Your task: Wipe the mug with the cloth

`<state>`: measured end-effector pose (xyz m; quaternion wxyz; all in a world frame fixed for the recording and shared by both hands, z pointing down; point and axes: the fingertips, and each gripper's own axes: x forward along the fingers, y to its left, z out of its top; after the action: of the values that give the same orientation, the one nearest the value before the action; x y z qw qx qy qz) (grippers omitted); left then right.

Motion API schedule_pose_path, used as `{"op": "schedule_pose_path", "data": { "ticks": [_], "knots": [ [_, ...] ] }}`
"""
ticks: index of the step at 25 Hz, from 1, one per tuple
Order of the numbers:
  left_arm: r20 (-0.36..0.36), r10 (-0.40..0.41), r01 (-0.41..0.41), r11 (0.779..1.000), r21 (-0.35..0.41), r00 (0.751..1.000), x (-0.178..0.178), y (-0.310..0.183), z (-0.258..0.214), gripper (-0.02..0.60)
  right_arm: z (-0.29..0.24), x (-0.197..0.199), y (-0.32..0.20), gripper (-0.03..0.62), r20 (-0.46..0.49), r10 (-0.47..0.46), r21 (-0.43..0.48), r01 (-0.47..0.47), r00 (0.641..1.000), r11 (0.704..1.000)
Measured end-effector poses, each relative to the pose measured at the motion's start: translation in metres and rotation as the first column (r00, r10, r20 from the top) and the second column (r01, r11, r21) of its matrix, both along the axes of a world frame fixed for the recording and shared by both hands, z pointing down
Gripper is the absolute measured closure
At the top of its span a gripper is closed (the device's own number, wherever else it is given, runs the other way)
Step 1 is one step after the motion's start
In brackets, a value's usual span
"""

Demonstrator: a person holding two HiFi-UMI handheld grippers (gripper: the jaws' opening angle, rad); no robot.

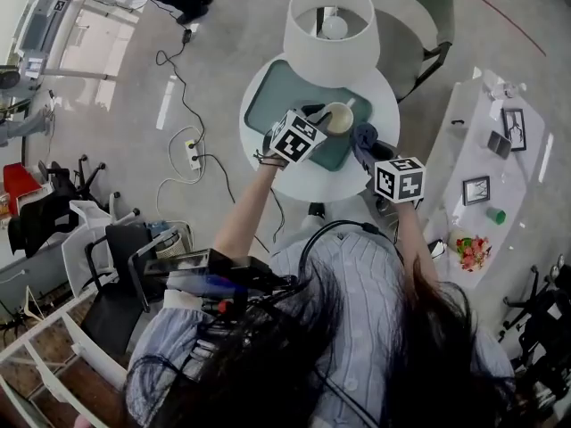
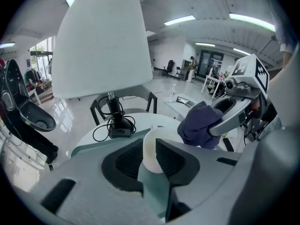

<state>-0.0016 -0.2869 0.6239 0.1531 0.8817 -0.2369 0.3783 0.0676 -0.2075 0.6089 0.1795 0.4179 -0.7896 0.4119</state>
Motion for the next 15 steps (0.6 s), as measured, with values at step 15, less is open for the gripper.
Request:
{"op": "schedule_pose_path", "data": {
  "ticks": [15],
  "knots": [
    [0.151, 0.225, -0.224, 0.974, -0.024, 0.963, 0.03, -0.015, 0.036, 0.509, 0.033, 0.019, -0.032, 0.496, -0.12, -0.154, 0.003, 0.155, 0.981, 0.988]
  ]
}}
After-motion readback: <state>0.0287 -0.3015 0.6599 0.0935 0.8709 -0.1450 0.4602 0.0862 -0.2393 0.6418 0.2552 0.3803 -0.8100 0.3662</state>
